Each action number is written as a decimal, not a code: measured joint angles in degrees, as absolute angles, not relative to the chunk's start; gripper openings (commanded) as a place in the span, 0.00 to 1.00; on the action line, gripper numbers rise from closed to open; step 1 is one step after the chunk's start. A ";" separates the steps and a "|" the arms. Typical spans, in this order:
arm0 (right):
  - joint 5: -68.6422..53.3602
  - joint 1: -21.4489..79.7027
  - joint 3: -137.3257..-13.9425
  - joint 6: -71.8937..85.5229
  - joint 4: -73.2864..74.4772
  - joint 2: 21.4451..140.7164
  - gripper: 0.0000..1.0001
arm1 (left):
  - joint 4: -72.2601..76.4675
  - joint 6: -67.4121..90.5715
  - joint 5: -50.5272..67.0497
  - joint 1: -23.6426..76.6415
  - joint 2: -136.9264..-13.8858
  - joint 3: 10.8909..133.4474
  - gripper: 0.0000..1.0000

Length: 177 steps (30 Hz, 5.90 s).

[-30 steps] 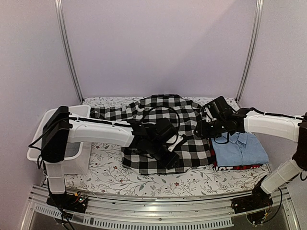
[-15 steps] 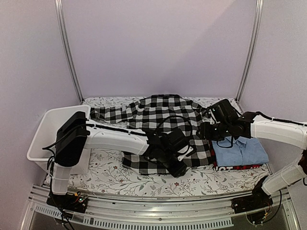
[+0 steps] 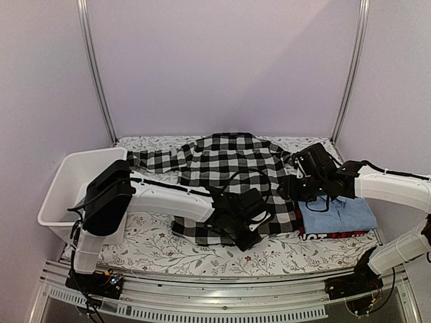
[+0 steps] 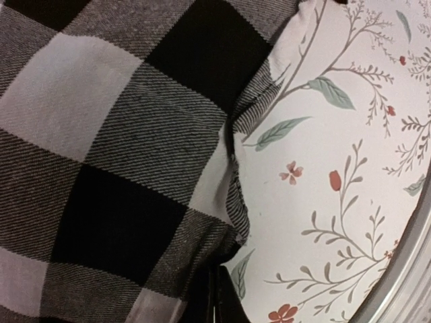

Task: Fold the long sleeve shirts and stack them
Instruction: Smooth out the flattened shirt at the center of the board.

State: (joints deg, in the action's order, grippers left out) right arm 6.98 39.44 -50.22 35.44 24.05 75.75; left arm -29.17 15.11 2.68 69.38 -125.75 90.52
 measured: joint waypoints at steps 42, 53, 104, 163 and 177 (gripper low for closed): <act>8.27 57.49 -48.84 33.34 21.91 87.96 0.49 | -21.61 17.67 4.93 51.29 -119.39 92.97 0.00; 11.20 58.41 -52.25 34.72 20.05 97.65 0.45 | -21.26 17.78 5.93 50.68 -119.39 92.97 0.00; 11.97 61.56 -73.34 35.73 36.71 102.10 0.42 | -19.59 17.54 7.29 48.16 -119.39 92.09 0.00; 8.54 57.43 -52.84 39.22 29.87 96.36 0.82 | -18.72 17.61 9.87 47.59 -119.39 90.94 0.00; 13.54 61.49 -60.71 39.64 38.11 100.92 0.79 | -18.74 17.61 9.87 47.42 -119.39 90.30 0.00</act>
State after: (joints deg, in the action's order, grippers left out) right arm 13.54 61.49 -60.71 39.64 38.11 100.92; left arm -18.74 17.61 9.87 47.42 -119.39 90.30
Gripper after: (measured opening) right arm 0.820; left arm 0.004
